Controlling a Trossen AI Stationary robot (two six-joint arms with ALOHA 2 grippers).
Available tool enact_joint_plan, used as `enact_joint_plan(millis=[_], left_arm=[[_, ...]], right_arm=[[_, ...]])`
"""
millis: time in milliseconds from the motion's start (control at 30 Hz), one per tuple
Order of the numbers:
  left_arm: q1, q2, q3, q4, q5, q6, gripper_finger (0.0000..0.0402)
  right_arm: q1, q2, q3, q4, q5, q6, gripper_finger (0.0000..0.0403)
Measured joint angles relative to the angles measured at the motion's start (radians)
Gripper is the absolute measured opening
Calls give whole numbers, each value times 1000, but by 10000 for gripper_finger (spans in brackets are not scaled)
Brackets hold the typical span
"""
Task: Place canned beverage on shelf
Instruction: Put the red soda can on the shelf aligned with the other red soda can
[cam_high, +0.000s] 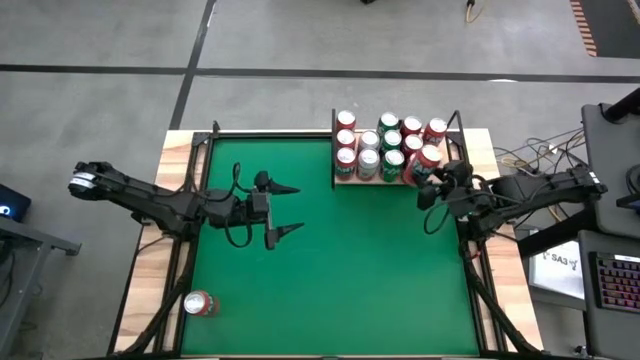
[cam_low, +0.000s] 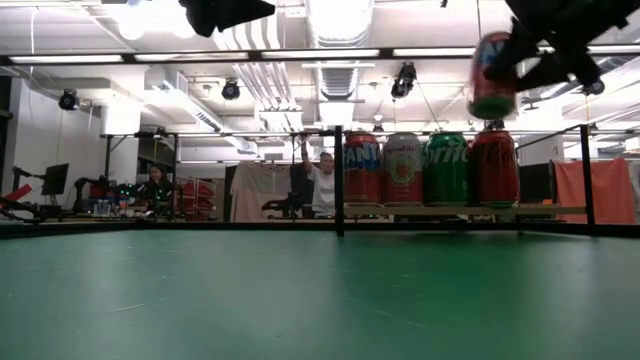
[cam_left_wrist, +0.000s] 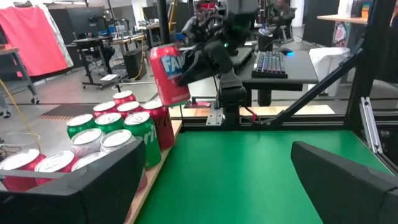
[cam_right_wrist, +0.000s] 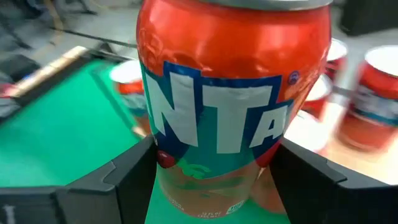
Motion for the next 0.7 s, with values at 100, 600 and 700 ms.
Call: enact_joint_plan(millis=[100,600,700], left_arm=[[0,0,15,1,0,17,386],[30,0,52,0,-2,57,386],[50,2,52,0,-3,70,386]], right_arm=[[-1,-20,17,-105,4,29,261],[-21,-26,167,-601,57,383,261],[-25,-24,140,-663,25,482,261]])
